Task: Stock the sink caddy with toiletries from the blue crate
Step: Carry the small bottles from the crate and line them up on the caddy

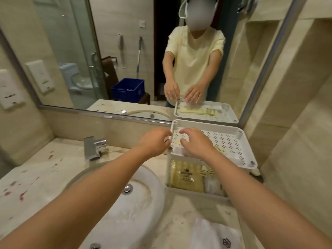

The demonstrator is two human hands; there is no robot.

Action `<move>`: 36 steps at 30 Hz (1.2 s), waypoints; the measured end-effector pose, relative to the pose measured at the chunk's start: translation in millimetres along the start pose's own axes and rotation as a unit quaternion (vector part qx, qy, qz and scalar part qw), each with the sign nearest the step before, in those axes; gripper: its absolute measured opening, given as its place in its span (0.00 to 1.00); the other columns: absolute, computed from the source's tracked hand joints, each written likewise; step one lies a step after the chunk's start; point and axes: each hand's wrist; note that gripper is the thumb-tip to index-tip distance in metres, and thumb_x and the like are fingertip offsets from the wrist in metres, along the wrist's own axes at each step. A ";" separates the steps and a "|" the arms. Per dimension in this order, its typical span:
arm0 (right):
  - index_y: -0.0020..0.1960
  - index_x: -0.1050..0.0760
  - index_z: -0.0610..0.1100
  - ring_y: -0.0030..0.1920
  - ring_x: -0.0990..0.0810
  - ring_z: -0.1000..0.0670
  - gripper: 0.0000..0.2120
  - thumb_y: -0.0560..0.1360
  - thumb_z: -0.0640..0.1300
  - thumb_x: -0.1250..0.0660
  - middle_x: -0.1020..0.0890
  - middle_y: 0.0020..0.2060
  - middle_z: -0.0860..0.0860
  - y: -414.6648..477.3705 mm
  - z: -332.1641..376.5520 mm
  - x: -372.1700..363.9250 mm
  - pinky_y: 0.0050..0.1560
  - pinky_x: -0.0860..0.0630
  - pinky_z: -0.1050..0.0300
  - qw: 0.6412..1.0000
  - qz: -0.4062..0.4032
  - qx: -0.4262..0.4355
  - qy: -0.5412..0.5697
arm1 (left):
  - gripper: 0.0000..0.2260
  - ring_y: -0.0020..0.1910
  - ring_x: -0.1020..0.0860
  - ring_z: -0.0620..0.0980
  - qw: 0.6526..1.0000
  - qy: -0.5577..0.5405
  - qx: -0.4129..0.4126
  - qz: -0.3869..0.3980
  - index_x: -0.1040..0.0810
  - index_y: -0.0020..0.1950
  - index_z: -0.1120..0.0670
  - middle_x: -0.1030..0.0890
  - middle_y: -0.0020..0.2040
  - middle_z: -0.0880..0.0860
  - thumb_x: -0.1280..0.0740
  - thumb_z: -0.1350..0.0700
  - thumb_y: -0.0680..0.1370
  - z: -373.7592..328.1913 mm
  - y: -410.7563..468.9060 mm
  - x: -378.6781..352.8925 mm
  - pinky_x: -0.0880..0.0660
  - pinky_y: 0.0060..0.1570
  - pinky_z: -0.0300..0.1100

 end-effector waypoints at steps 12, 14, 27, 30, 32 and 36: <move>0.72 0.31 0.51 0.67 0.29 0.46 0.24 0.76 0.50 0.36 0.27 0.68 0.49 -15.6 167.3 -69.1 0.65 0.30 0.49 0.983 0.087 0.151 -0.050 | 0.18 0.63 0.26 0.50 0.981 0.077 0.173 -0.043 0.29 0.67 0.48 0.26 0.65 0.49 0.36 0.49 0.77 118.8 -159.9 59.3 0.27 0.57 0.47; 0.71 0.32 0.51 0.67 0.29 0.45 0.24 0.75 0.50 0.36 0.27 0.67 0.49 -30.5 199.9 -85.6 0.64 0.29 0.50 0.977 0.103 0.177 -0.065 | 0.18 0.62 0.27 0.51 0.974 0.083 0.208 -0.038 0.29 0.67 0.48 0.26 0.64 0.49 0.36 0.49 0.77 136.7 -198.2 65.2 0.28 0.56 0.46; 0.74 0.37 0.47 0.67 0.32 0.45 0.28 0.75 0.46 0.37 0.31 0.68 0.48 -170.6 401.6 -195.0 0.61 0.28 0.48 0.907 0.182 0.369 -0.089 | 0.20 0.63 0.27 0.51 0.912 0.099 0.394 -0.046 0.31 0.69 0.48 0.27 0.65 0.49 0.37 0.50 0.77 216.5 -467.7 89.0 0.26 0.57 0.49; 0.73 0.36 0.48 0.67 0.32 0.45 0.26 0.75 0.47 0.37 0.30 0.67 0.49 -208.6 444.2 -217.3 0.57 0.28 0.50 0.887 0.190 0.414 -0.083 | 0.18 0.62 0.27 0.52 0.893 0.107 0.433 -0.053 0.31 0.67 0.49 0.27 0.63 0.50 0.37 0.50 0.77 224.6 -531.6 91.0 0.27 0.54 0.48; 0.71 0.35 0.48 0.65 0.32 0.46 0.25 0.75 0.48 0.37 0.29 0.65 0.49 -235.1 471.4 -230.5 0.57 0.28 0.50 0.873 0.192 0.442 -0.074 | 0.18 0.62 0.27 0.52 0.880 0.112 0.458 -0.053 0.31 0.67 0.49 0.28 0.63 0.50 0.37 0.50 0.77 228.7 -573.3 92.7 0.27 0.54 0.48; 0.72 0.35 0.48 0.66 0.32 0.45 0.27 0.75 0.48 0.36 0.30 0.66 0.49 -287.6 521.2 -252.7 0.59 0.27 0.50 0.836 0.210 0.502 -0.066 | 0.18 0.62 0.27 0.52 0.850 0.110 0.510 -0.067 0.31 0.66 0.48 0.28 0.62 0.50 0.36 0.48 0.77 233.4 -652.8 95.6 0.27 0.55 0.49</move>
Point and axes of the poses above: each hand's wrist, its own y-axis towards the middle knuckle, its own x-axis out of the back of the hand, z = x × y
